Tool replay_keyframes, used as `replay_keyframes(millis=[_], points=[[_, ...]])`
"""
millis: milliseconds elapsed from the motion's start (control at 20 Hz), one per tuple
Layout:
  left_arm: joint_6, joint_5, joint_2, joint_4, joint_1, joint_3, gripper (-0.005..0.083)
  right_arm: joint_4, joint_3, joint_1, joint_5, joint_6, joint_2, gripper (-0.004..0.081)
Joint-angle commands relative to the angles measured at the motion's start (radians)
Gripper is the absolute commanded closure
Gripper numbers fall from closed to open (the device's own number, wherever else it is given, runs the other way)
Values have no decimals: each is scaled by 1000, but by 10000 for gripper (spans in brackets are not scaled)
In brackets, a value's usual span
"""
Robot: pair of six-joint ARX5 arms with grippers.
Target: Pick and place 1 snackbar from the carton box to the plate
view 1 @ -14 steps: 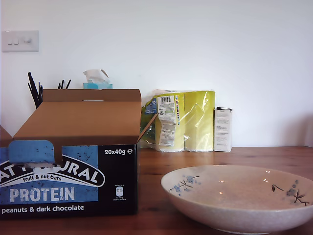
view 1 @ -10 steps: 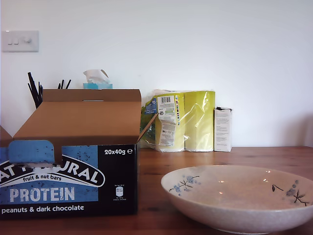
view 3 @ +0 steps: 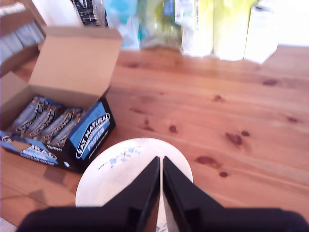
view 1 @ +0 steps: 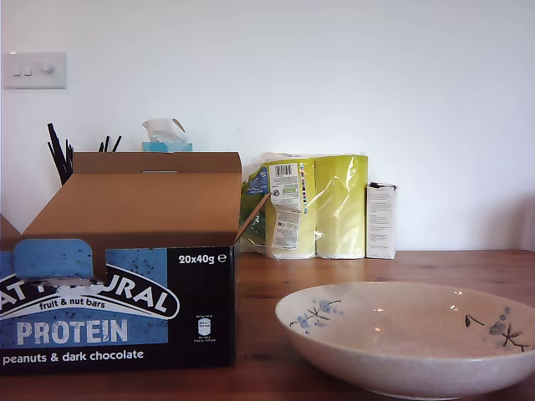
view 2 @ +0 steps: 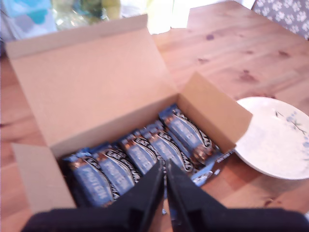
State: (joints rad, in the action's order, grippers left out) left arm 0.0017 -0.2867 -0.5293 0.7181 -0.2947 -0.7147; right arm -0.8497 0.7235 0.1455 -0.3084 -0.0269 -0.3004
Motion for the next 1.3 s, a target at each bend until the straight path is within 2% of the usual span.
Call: replay_keyframes(millis=[0,300,650,950,1000,1050,1150,1200,1250], points=[[-4,-18,-32,-10,-6,-19,793,-33,61,5,-7,-2,-24,783],[-1,-27,-187,-31,-105,-103,793,-143,167,5,-80,-35,-128,783],[-9,18,-389,-121,-254,-196,793,-154,182,6,-111,-79,-161,783],[-164,45,-606,-121,-297,-296,781,-127,182,6,-111,-79,-162,783],[-200,45,-641,-120,-297,-308,729,-127,182,6,-111,-80,-162,783],[-240,45,-676,-112,-297,-318,623,-127,182,6,-111,-80,-162,783],[-285,44,-742,-109,-297,-326,285,-127,182,6,-111,-80,-162,783],[-295,43,-772,-110,-297,-327,152,-127,182,6,-111,-79,-162,783],[-299,40,-803,-109,-297,-332,89,-127,182,6,-111,-80,-162,783]])
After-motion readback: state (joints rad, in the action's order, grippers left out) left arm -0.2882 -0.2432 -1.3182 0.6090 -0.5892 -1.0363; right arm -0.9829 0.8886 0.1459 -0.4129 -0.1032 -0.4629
